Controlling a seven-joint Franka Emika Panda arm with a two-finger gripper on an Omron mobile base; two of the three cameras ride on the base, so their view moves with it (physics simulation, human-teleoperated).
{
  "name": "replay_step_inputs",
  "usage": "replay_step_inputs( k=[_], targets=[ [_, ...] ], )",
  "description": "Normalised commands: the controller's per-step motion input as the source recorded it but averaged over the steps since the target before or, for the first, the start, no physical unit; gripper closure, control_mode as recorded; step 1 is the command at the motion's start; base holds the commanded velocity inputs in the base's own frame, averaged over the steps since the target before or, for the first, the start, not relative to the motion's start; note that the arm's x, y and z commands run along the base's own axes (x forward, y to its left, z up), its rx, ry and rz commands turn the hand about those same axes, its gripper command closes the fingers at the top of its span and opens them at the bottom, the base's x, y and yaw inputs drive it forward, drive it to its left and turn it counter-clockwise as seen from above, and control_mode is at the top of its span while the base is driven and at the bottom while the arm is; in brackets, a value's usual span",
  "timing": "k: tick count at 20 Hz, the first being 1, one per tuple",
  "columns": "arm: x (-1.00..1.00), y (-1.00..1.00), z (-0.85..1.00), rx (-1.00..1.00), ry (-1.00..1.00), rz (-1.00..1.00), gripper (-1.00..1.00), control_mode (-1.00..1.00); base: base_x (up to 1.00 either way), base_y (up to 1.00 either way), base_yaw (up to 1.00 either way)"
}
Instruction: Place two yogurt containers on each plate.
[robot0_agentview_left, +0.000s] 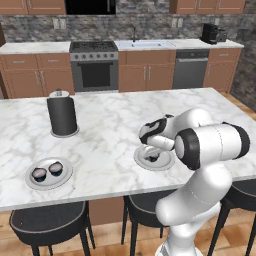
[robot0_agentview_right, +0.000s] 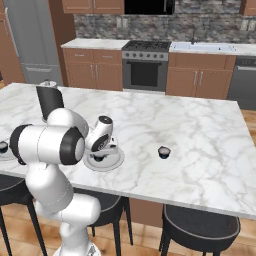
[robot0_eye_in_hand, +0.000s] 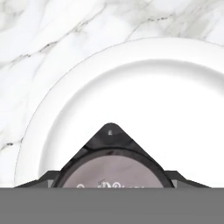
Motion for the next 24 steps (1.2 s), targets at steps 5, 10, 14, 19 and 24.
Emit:
replay_step_inputs(
  k=[5,10,14,19,24],
  targets=[
    [0.06,0.12,0.0,0.0,0.0,-0.03,1.0,-1.0,0.0,0.0,0.0],
    [0.09,0.12,0.0,0.0,0.0,-0.01,1.0,-1.0,0.0,0.0,0.0],
    [0.03,0.01,-0.06,0.0,0.0,-0.02,1.0,-1.0,0.0,0.0,0.0],
    [0.03,0.0,-0.07,0.0,0.0,-0.01,1.0,-1.0,0.0,0.0,0.0],
    [0.0,0.0,-0.02,0.0,0.0,0.0,-1.0,-1.0,0.0,0.0,0.0]
  ],
)
